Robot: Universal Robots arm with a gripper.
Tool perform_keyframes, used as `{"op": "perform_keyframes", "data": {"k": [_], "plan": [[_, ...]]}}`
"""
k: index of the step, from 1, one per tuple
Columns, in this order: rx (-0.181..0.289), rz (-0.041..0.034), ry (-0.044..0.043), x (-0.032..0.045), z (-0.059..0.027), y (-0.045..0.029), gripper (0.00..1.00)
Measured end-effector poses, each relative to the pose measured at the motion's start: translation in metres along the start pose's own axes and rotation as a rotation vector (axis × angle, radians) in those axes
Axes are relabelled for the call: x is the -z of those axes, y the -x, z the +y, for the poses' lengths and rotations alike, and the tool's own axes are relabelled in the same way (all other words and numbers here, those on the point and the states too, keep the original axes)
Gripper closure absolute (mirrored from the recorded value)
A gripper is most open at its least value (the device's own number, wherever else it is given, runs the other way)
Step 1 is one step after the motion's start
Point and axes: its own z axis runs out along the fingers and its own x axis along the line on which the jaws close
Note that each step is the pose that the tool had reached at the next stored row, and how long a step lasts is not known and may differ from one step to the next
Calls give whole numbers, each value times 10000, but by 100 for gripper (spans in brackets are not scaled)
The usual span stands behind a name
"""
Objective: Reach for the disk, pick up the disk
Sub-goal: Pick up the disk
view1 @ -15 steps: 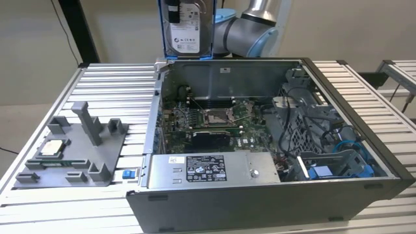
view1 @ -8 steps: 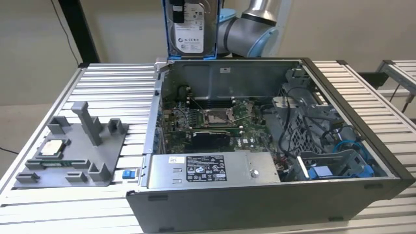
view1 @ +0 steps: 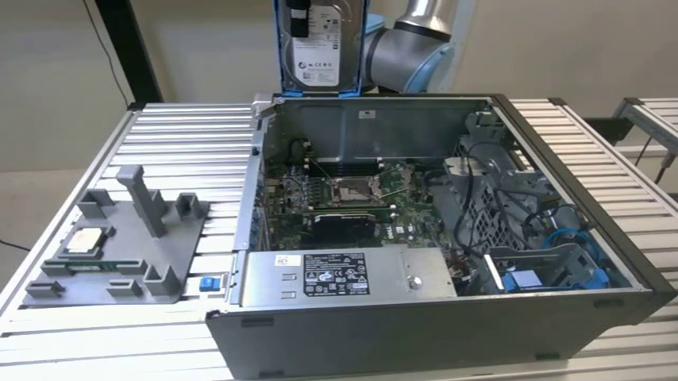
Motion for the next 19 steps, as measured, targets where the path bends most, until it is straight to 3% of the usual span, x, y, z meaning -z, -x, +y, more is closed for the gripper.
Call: {"op": "perform_keyframes", "data": {"k": [8, 19], "plan": [[1, 0, 0, 1, -6, -10, 100], [0, 0, 0, 8, -13, -84, 100]]}}
